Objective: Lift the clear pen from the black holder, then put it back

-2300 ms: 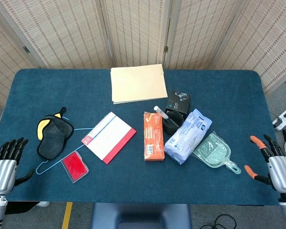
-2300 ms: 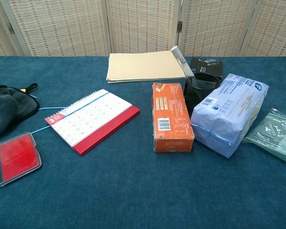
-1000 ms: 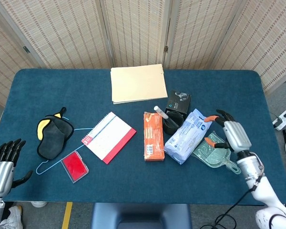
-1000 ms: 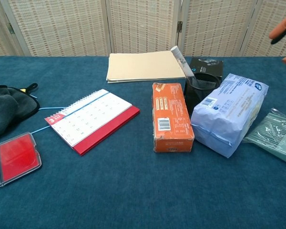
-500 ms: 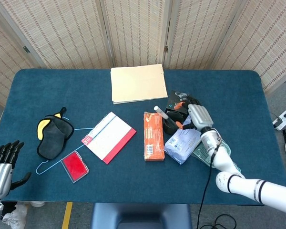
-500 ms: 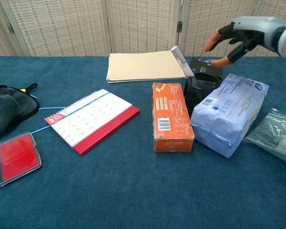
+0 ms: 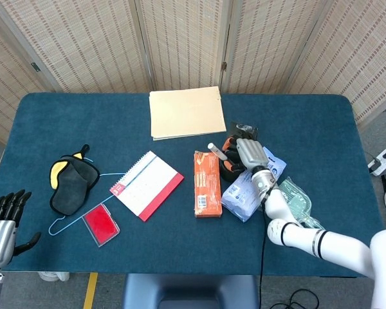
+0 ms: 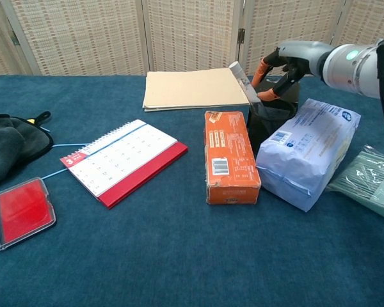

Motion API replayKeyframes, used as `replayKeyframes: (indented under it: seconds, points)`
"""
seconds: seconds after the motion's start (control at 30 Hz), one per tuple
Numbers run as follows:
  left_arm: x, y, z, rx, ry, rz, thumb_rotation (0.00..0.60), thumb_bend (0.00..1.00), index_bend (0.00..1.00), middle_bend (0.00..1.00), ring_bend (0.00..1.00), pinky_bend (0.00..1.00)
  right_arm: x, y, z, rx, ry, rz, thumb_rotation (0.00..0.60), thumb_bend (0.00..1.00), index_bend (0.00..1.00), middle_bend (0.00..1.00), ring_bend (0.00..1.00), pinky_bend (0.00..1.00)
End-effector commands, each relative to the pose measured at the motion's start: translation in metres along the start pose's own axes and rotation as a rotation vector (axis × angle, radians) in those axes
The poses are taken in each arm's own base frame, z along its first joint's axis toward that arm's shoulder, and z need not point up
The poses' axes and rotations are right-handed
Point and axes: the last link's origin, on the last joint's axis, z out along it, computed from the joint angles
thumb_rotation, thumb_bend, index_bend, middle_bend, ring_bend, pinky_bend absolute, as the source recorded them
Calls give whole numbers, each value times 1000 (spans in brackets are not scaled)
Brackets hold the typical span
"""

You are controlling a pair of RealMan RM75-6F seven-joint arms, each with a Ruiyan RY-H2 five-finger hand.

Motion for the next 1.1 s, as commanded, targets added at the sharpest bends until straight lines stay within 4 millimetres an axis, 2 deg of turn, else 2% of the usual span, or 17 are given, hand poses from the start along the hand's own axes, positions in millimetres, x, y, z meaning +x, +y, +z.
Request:
replayKeyframes:
  seconds: [0.03,0.5,0.87,1.1]
  points:
    - [0,-1,0,2,-1,0,600,261,113,113,77,106,-2,-2,4,-7,-5,-9,600,282,407,232,0,20]
    - [-2,-4,0,15,-4,1,600,261,113,113,77,106,-11,-7,16,-23,-17,-29,600,303,463,250,0,20]
    - [-4,-7,-1,24,-8,-2,600,261,113,112,77,106,-13,-11,20,-26,-3,-29,600,325,555,297,10,22]
    - [-4,-10,-2,34,-7,-5,600,260,113,112,77,106,-7,-5,10,2,22,45,600,453,632,361,77,46]
